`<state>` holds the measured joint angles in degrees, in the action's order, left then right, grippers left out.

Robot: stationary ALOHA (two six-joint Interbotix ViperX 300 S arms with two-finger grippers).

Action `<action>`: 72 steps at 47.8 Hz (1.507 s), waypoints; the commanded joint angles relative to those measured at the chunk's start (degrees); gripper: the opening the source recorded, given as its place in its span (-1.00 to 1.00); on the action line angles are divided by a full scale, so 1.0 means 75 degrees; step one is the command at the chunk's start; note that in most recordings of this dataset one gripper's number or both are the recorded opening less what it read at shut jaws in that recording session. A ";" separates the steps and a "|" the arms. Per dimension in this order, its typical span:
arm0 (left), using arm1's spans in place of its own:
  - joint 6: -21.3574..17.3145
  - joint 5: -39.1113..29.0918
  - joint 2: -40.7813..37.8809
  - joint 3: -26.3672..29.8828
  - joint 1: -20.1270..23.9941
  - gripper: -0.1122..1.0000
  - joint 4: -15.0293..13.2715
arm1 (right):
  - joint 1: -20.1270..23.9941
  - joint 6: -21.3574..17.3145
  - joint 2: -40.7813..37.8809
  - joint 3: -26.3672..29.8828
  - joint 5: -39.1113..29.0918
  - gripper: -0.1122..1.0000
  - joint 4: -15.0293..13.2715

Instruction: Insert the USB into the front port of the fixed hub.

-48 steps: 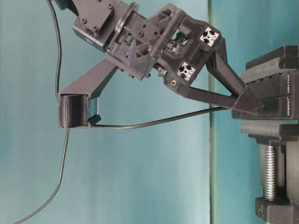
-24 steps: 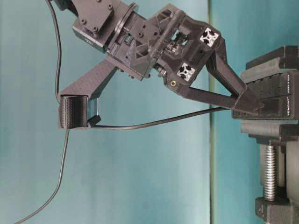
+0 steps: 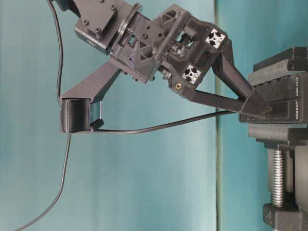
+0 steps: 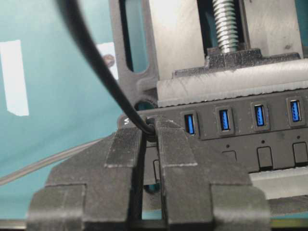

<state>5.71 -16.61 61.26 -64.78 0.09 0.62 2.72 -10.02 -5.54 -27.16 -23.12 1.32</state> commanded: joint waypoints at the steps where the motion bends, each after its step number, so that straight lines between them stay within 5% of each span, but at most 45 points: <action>1: 0.0012 0.0070 -0.0047 0.0082 0.0000 -0.79 0.0012 | 0.0176 -0.0094 0.0082 0.0035 -0.0035 -0.73 0.0059; 11: 0.0012 0.0070 -0.0047 0.0082 0.0000 -0.79 0.0023 | 0.0152 -0.0105 0.0070 0.0035 -0.0082 -0.48 0.0059; 23: 0.0012 0.0070 -0.0047 0.0094 0.0000 -0.79 0.0023 | 0.0129 -0.0105 0.0082 0.0176 -0.0164 0.38 0.0059; 27: 0.0012 0.0070 -0.0023 0.0094 0.0000 -0.79 0.0012 | 0.0105 -0.0105 0.0082 0.0234 -0.0188 0.53 0.0059; 72: 0.0012 0.0070 0.0035 0.0082 0.0012 -0.79 0.0012 | -0.0070 -0.0094 0.0680 -0.0047 -0.0258 0.54 0.0012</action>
<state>5.71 -16.61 61.70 -64.86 0.00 0.70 2.46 -10.20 -3.16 -27.69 -25.49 1.58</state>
